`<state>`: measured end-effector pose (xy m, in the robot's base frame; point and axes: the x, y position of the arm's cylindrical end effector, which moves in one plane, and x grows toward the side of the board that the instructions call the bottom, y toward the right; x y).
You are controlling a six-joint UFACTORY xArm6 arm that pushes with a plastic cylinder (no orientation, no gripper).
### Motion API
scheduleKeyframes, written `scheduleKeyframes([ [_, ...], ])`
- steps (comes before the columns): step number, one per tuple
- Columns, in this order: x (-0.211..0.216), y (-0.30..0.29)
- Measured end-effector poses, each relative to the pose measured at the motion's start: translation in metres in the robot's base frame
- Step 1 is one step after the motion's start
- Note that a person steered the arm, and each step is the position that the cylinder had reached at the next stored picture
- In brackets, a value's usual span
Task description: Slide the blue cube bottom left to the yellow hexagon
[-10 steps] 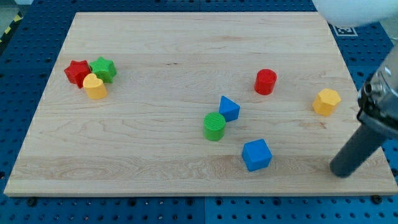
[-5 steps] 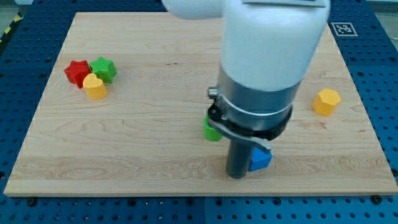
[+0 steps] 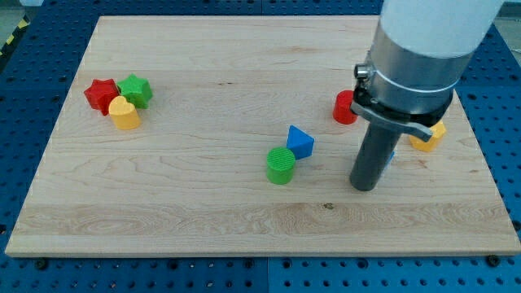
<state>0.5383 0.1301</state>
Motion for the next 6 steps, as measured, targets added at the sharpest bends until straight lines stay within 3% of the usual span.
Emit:
scheduleKeyframes([
  [1, -0.009, 0.008],
  [4, -0.066, -0.044],
  [6, -0.066, 0.004],
])
